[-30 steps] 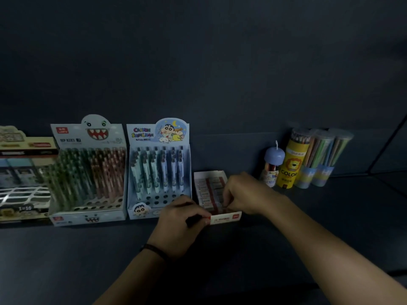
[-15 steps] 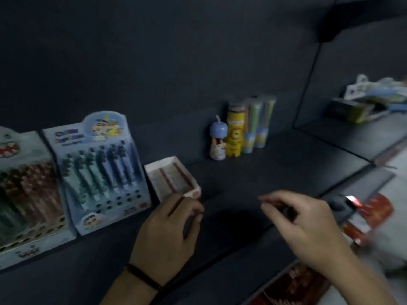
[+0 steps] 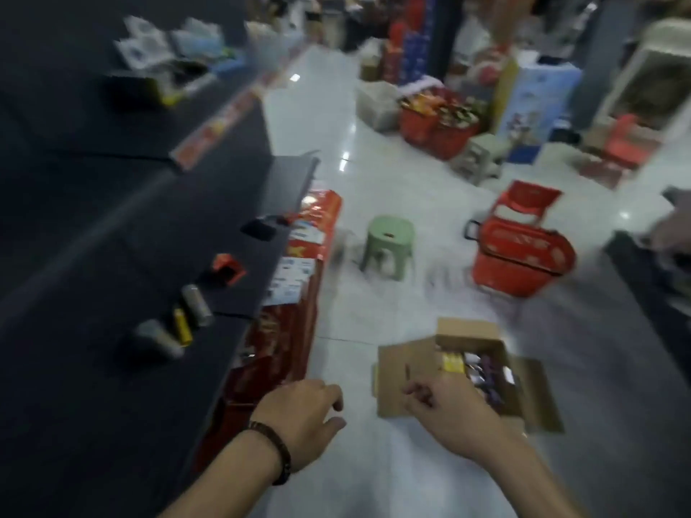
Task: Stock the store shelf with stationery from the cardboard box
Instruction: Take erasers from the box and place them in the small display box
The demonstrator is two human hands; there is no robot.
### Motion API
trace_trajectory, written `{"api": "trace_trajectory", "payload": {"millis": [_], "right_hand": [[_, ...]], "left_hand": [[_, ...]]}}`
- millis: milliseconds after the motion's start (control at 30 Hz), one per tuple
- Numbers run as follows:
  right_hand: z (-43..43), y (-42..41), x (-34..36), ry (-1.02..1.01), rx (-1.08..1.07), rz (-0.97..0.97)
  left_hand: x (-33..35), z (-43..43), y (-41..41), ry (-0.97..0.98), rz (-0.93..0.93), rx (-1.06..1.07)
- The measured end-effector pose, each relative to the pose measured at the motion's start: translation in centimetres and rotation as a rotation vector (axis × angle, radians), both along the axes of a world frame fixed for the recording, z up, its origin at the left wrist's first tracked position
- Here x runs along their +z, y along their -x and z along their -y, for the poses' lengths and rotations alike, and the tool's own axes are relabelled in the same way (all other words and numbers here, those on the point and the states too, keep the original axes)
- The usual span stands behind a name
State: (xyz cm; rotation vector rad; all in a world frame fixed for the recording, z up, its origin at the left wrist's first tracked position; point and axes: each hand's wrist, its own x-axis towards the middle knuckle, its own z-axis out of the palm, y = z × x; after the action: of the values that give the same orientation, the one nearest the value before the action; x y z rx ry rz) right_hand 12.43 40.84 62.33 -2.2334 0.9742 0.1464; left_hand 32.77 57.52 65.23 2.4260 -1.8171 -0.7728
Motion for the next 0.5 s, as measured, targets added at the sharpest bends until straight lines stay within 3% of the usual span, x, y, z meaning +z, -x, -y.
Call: {"api": "trace_trajectory", "payload": {"millis": [233,500], "right_hand": [[13.3,18.8,-10.4,-0.202,-0.340,-0.229],[26.7,21.7,-24.8,-0.343,-0.485,-0.282]], "left_hand": [[-11.2,16.7,10.7,-0.360,-0.032,-0.192],[-25.5,33.7,15.5,-0.434,-0.178,-0.209]]}}
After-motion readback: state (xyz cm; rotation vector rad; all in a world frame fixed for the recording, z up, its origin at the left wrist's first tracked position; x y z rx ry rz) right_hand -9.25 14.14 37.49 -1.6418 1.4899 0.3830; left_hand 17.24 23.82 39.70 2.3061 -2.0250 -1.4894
